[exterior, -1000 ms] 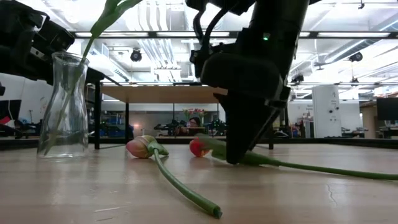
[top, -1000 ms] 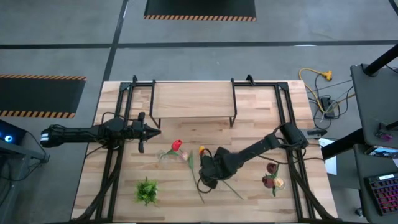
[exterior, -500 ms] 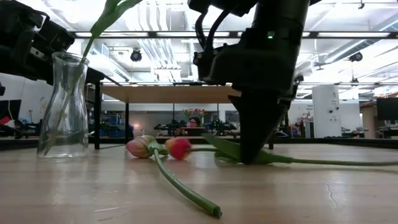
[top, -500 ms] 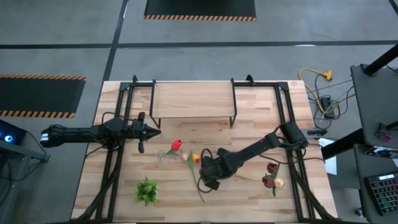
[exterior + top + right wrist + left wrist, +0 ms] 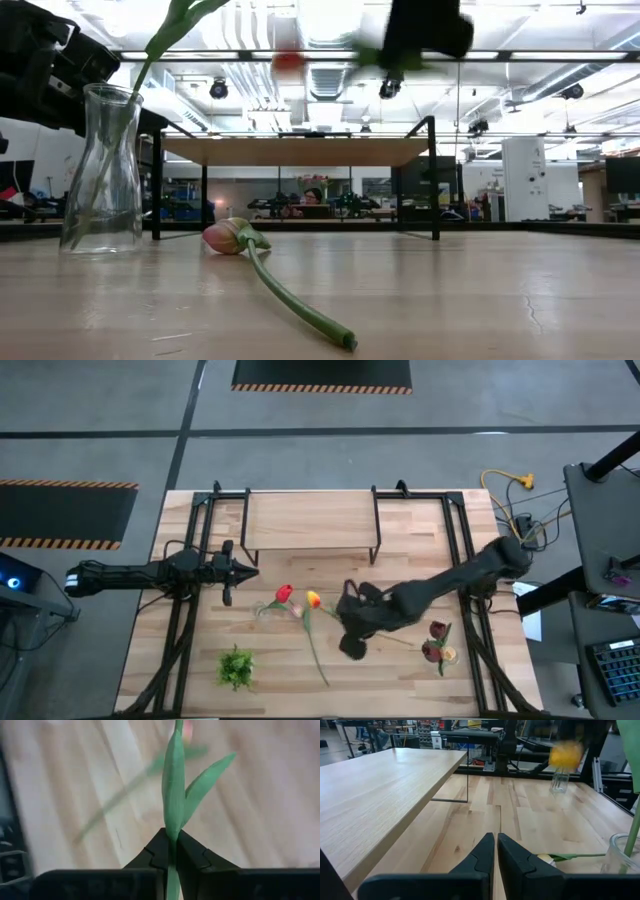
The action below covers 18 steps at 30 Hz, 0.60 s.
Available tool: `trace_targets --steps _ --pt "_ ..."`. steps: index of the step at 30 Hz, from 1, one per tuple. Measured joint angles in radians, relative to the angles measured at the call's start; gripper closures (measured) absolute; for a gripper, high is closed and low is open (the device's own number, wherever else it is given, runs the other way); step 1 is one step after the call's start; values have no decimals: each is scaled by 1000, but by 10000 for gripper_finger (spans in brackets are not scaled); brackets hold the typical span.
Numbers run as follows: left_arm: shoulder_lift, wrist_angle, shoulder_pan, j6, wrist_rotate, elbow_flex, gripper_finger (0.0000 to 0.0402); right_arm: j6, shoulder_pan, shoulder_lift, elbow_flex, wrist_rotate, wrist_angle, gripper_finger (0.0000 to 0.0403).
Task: Pick and place flowers into a vace then onto a shelf
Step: Put the yellow flower into the left transparent flower vase
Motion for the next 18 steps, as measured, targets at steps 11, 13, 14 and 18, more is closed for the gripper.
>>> trace_targets --steps 11,13,14,18 --pt "0 0 0 0 0 0 396 -344 122 -220 -35 316 336 390" --pt "0 0 0 0 0 0 396 -385 134 -221 -35 316 390 390" --pt "0 0 0 0 0 0 396 -401 139 -222 -35 315 407 390" --pt "0 0 0 0 0 0 396 -440 152 -222 -35 314 434 390"
